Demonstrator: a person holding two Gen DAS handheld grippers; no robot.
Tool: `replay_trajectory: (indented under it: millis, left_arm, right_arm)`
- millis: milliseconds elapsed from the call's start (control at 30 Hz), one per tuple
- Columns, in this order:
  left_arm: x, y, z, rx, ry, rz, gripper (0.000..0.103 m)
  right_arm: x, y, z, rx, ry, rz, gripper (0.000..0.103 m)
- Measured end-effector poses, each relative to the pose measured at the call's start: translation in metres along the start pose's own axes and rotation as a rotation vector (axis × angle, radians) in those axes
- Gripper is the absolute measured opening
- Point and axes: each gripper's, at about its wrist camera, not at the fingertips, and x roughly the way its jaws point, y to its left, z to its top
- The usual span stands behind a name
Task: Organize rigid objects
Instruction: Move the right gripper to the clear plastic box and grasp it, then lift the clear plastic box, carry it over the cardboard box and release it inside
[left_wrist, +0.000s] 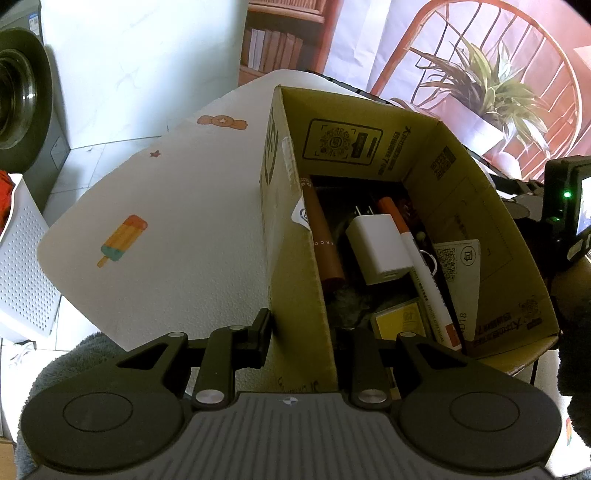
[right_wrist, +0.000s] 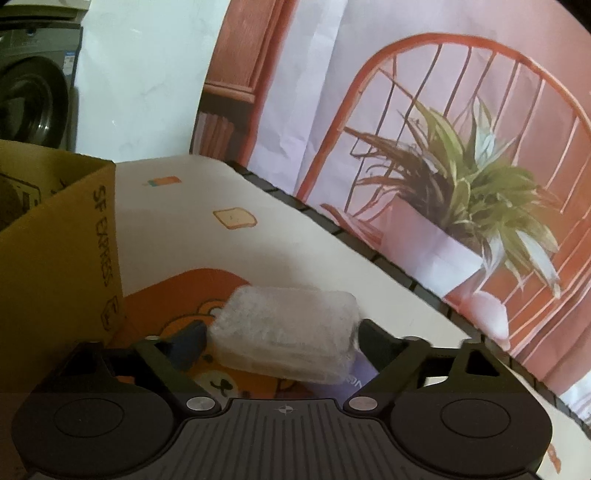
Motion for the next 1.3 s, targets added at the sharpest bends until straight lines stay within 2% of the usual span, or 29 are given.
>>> replay_trajectory:
  millis: [167,533,800,933,1133,1300]
  left_arm:
    - [0.000,0.000,0.000,0.000,0.000,-0.001,0.026]
    - [0.000,0.000,0.000,0.000,0.000,0.001,0.027]
    - [0.000,0.000,0.000,0.000,0.000,0.000,0.026]
    - [0.000,0.000,0.000,0.000,-0.001,0.000,0.026]
    - [0.000,0.000,0.000,0.000,-0.002,0.000,0.026]
    - [0.000,0.000,0.000,0.000,-0.002,0.000,0.026]
  right_arm:
    - [-0.006,-0.003,0.000,0.026,-0.011,0.007,0.081]
    - [-0.045,-0.020,-0.008,0.184,-0.067,0.061,0.081]
    - [-0.082,-0.030,-0.035,0.382,-0.028,0.114,0.081]
    - [-0.097,-0.033,-0.042,0.432,-0.008,0.148,0.081]
    - [-0.122,-0.034,-0.019,0.429,-0.087,0.194,0.081]
    - [-0.138,-0.018,0.014,0.355,-0.164,0.266,0.081]
